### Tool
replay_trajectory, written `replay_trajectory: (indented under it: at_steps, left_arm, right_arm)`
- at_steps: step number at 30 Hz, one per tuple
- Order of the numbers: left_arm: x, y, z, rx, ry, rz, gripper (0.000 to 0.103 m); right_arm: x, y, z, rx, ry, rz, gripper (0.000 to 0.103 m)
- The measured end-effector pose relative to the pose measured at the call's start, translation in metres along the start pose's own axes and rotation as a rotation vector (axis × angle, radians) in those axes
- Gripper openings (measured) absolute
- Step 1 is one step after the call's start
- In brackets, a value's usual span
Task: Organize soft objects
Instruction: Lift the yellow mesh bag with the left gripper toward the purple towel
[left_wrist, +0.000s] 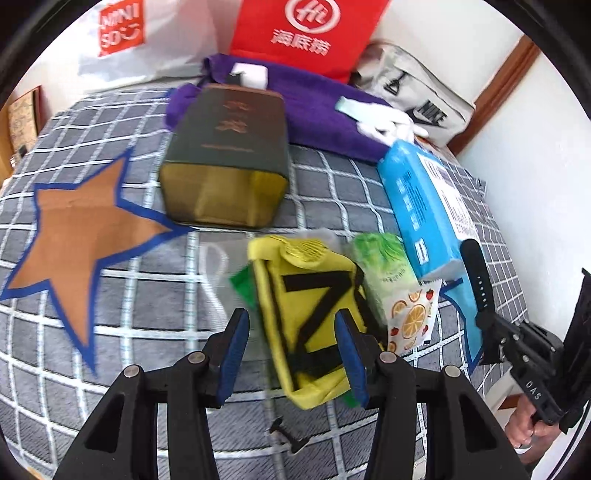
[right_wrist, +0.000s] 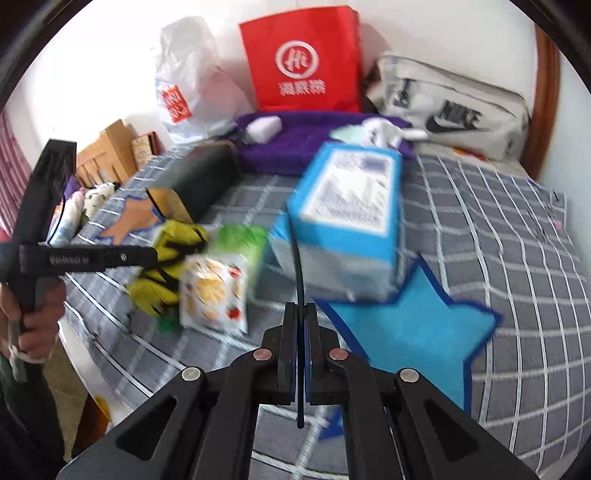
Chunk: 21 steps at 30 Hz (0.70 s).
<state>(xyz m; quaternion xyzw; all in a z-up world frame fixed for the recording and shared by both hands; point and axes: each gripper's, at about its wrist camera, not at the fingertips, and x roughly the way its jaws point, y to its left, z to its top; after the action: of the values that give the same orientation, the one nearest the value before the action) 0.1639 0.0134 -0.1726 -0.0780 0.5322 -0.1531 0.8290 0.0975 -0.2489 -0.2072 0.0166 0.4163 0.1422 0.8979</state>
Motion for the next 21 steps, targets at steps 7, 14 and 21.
replay_trajectory:
  at_steps: [7, 14, 21]
  left_arm:
    - [0.013, -0.017, -0.004, 0.086, -0.028, 0.111, 0.037]
    - [0.001, -0.01, -0.001, 0.063, -0.052, 0.059, 0.014]
    - [-0.023, -0.004, -0.001, 0.041, -0.111, 0.064, 0.011]
  right_arm:
    - [0.022, -0.011, -0.011, 0.028, 0.031, 0.001, 0.008]
    - [0.035, -0.009, -0.01, 0.027, 0.027, 0.012, 0.011]
    - [0.032, 0.0, -0.01, 0.016, 0.019, 0.038, 0.003]
